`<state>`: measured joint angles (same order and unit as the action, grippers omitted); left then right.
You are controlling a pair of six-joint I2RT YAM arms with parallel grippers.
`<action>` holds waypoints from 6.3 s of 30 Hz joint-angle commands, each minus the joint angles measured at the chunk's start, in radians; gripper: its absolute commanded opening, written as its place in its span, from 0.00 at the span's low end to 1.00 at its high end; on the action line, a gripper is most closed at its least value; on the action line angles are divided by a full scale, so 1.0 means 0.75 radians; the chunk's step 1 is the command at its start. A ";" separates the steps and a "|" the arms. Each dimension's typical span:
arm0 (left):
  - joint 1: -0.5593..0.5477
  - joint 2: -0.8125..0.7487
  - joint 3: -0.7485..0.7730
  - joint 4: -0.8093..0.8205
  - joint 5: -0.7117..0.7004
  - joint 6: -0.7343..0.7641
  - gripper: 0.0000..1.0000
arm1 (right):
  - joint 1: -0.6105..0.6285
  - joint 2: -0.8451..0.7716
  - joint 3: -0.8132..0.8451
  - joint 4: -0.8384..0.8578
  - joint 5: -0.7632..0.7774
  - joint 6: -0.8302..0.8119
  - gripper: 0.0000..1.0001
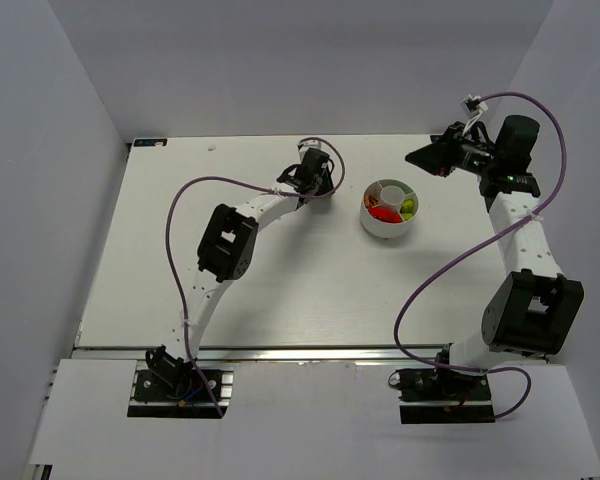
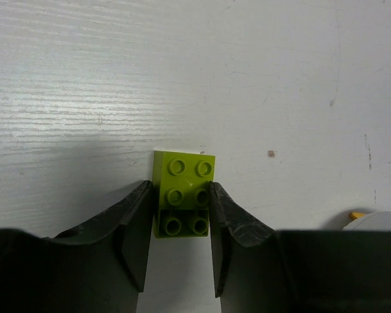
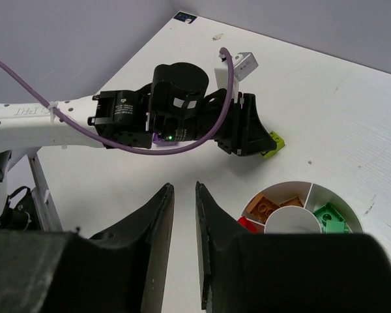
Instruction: Sort the legos into containers by color
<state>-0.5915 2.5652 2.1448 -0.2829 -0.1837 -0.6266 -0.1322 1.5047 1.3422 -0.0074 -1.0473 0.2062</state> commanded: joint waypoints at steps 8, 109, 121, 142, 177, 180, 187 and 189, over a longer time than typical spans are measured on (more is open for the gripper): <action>-0.005 -0.452 -0.642 0.215 0.153 0.122 0.29 | -0.002 0.014 0.076 -0.196 -0.047 -0.095 0.30; -0.042 -1.862 -1.921 0.623 0.067 -0.195 0.98 | 0.316 0.115 0.211 -0.718 0.723 -0.266 0.00; -0.015 -2.034 -1.935 0.265 -0.273 -0.306 0.98 | 0.191 0.166 0.186 -0.634 1.185 -0.245 0.00; 0.020 -2.064 -1.899 0.171 -0.281 -0.394 0.98 | 0.154 0.399 0.180 -0.614 1.127 -0.040 0.45; 0.304 -1.109 -1.092 -0.102 0.184 0.741 0.75 | -0.020 -0.008 0.029 -1.009 -0.348 -1.386 0.67; 0.302 -1.085 -1.113 -0.046 0.243 0.956 0.75 | -0.020 -0.002 0.022 -1.003 -0.360 -1.383 0.70; 0.300 -0.997 -1.068 -0.050 0.390 1.197 0.75 | -0.020 0.012 0.025 -1.011 -0.350 -1.381 0.71; 0.300 -0.968 -1.038 -0.073 0.409 1.232 0.75 | -0.020 0.021 0.027 -1.011 -0.354 -1.371 0.74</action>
<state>-0.3683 1.8202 1.3170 -0.3325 0.0662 0.1776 -0.1436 1.5177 1.3609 -0.7574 -1.2831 -0.8055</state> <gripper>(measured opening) 0.753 0.733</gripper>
